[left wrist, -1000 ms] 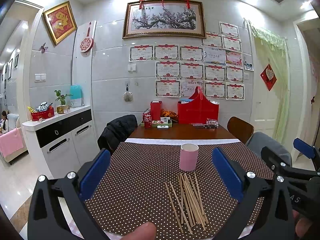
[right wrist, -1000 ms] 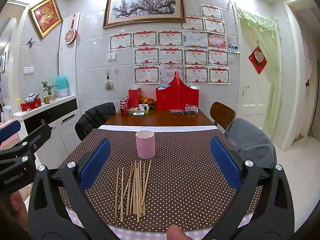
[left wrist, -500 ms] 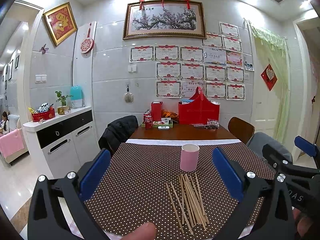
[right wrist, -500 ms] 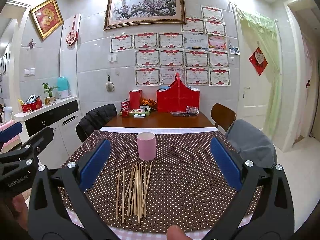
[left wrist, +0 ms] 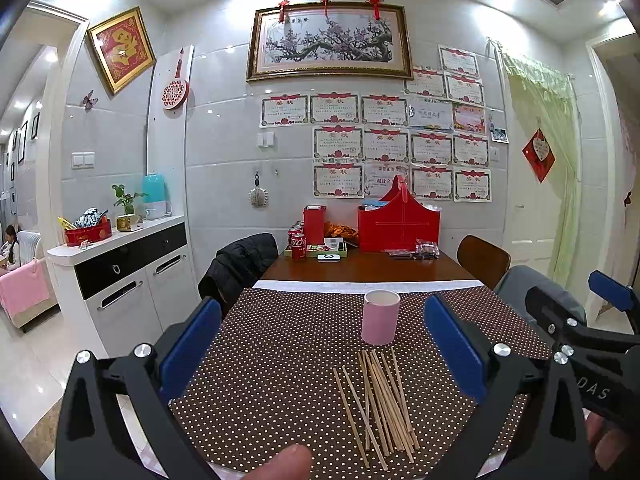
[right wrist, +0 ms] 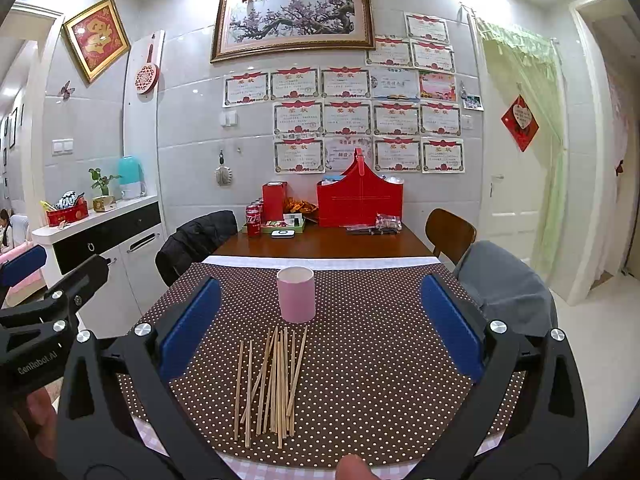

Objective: Organize utensils

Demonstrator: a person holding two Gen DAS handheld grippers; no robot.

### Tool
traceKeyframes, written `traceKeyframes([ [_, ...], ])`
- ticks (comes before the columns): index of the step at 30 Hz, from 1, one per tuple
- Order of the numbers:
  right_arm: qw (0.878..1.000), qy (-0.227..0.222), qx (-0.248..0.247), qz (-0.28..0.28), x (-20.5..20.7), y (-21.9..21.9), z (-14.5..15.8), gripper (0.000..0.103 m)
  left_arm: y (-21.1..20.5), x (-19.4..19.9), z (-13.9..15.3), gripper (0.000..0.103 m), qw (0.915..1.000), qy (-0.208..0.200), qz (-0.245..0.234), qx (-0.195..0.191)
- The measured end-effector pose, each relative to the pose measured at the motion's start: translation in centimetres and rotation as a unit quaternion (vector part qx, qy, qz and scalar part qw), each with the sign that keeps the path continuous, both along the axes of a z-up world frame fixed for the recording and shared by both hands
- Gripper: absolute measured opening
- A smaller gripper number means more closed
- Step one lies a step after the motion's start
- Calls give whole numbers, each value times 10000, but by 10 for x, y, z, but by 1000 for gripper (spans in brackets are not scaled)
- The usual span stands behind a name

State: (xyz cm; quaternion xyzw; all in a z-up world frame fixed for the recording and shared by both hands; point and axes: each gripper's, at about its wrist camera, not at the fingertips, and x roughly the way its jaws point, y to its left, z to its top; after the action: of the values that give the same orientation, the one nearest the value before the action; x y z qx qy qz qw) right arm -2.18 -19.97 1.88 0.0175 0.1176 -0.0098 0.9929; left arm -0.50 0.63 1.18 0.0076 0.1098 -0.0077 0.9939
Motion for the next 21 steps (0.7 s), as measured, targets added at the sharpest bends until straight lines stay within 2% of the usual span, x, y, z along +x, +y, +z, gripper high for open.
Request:
traceKeyframes([
  [12, 9999, 31, 10, 96, 4, 2, -3, 97, 6, 2, 4, 99, 10000, 16, 18, -17],
  [21, 9998, 80, 20, 176, 13, -1, -5, 97, 5, 16, -10, 99, 9998, 162, 26, 56],
])
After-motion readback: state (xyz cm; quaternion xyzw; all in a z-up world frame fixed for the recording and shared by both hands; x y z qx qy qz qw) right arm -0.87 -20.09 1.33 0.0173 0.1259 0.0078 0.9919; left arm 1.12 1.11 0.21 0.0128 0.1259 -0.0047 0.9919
